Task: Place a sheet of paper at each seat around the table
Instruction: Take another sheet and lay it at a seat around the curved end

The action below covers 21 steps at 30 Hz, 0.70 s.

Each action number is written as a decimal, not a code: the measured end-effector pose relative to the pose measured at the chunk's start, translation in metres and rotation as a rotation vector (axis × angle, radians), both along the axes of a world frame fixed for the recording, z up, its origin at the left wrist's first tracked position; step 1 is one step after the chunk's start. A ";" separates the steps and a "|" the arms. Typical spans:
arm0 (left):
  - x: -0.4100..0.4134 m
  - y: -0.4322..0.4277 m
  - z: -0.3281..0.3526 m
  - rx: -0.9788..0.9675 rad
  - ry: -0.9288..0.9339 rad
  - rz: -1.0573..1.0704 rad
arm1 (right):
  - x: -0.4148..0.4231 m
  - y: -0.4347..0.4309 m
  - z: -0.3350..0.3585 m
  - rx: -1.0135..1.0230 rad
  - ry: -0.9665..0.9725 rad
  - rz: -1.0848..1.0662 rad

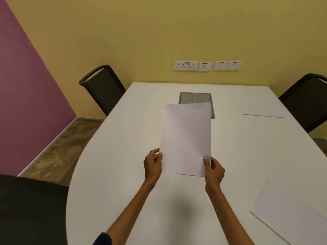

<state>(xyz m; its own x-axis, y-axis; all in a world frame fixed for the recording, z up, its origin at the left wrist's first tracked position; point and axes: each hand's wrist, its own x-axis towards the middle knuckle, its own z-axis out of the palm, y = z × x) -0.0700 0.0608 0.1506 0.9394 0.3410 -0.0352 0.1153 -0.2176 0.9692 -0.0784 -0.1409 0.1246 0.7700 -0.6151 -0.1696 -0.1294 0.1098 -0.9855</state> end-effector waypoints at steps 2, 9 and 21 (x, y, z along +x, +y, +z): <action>-0.022 0.014 0.014 -0.003 -0.020 0.036 | -0.016 0.014 0.011 -0.028 -0.026 0.043; -0.096 0.061 0.048 0.025 -0.112 0.089 | -0.068 0.071 0.041 -0.084 -0.106 0.169; -0.269 0.186 0.074 0.057 -0.200 0.270 | -0.206 0.208 0.061 -0.107 -0.223 0.339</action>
<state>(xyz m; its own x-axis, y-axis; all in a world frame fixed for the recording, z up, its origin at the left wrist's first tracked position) -0.3385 0.2467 0.2245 0.8016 0.5741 0.1671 -0.0151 -0.2600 0.9655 -0.2841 0.0671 0.1859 0.9425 -0.3255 0.0753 0.0773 -0.0069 -0.9970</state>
